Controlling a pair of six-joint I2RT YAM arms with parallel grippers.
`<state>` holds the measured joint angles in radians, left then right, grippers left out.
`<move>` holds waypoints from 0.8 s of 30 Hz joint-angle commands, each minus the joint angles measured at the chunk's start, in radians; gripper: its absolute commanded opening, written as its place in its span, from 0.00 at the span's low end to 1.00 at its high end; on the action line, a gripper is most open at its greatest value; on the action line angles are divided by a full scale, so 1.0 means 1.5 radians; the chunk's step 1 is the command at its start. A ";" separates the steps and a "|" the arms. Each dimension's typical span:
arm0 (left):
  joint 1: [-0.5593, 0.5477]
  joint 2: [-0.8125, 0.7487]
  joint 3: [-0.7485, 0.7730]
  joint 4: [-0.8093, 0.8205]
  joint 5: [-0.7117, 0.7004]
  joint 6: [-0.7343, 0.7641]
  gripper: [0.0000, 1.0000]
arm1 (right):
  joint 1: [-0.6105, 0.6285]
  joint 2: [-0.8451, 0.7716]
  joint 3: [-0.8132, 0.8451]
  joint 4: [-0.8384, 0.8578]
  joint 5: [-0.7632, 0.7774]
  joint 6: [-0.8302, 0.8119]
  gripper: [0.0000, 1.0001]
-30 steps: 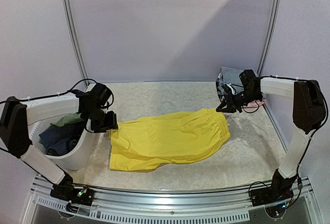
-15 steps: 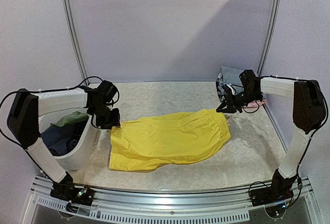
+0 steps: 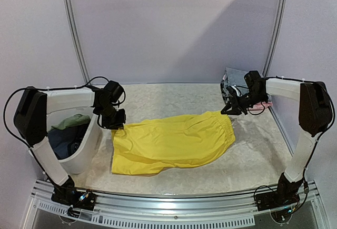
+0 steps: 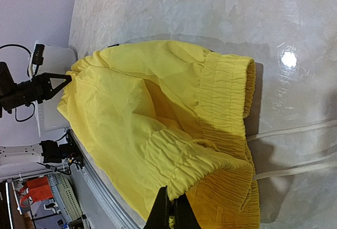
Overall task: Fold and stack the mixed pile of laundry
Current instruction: Pick up the crumpled shorts from the center of the board.
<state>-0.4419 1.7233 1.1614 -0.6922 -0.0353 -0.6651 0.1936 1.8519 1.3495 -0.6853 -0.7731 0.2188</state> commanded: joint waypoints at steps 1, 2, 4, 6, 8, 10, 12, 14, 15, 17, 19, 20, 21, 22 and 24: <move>0.005 0.016 0.019 0.017 0.000 0.015 0.01 | -0.002 0.011 0.025 -0.010 -0.001 -0.012 0.00; 0.005 0.016 0.020 0.019 -0.002 0.020 0.00 | -0.002 0.011 0.029 -0.010 -0.001 -0.013 0.00; 0.005 0.013 0.024 0.022 -0.004 0.030 0.00 | -0.004 0.012 0.039 -0.013 -0.002 -0.011 0.00; 0.005 0.003 0.030 0.018 -0.007 0.037 0.00 | -0.004 0.012 0.056 -0.024 0.000 -0.013 0.00; 0.005 -0.013 0.038 0.012 -0.008 0.043 0.00 | -0.005 0.010 0.071 -0.034 0.003 -0.017 0.00; 0.005 -0.043 0.045 0.007 -0.012 0.048 0.00 | -0.008 0.003 0.082 -0.037 0.005 -0.019 0.00; 0.005 -0.071 0.052 0.004 -0.014 0.054 0.00 | -0.009 -0.007 0.093 -0.040 0.006 -0.019 0.00; 0.005 -0.099 0.062 -0.001 -0.015 0.057 0.00 | -0.008 -0.018 0.101 -0.041 0.004 -0.019 0.00; 0.005 -0.112 0.068 -0.005 -0.015 0.060 0.00 | -0.008 -0.028 0.106 -0.041 0.004 -0.020 0.00; 0.005 -0.139 0.083 -0.013 -0.018 0.065 0.00 | -0.008 -0.043 0.115 -0.043 0.003 -0.020 0.00; 0.006 -0.164 0.104 -0.022 -0.022 0.071 0.00 | -0.008 -0.063 0.127 -0.040 0.002 -0.020 0.00; 0.006 -0.176 0.113 -0.028 -0.023 0.075 0.00 | -0.009 -0.073 0.133 -0.040 0.001 -0.019 0.00; 0.006 -0.188 0.124 -0.030 -0.021 0.081 0.00 | -0.008 -0.087 0.139 -0.038 0.000 -0.019 0.00; 0.006 -0.200 0.136 -0.035 -0.020 0.088 0.00 | -0.008 -0.095 0.146 -0.036 0.000 -0.018 0.00; 0.006 -0.218 0.168 -0.053 -0.020 0.102 0.00 | -0.009 -0.114 0.161 -0.032 -0.001 -0.012 0.00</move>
<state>-0.4408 1.4555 1.3376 -0.7212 -0.0494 -0.5652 0.1883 1.7733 1.5253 -0.7486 -0.7689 0.2012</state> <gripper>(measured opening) 0.017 0.018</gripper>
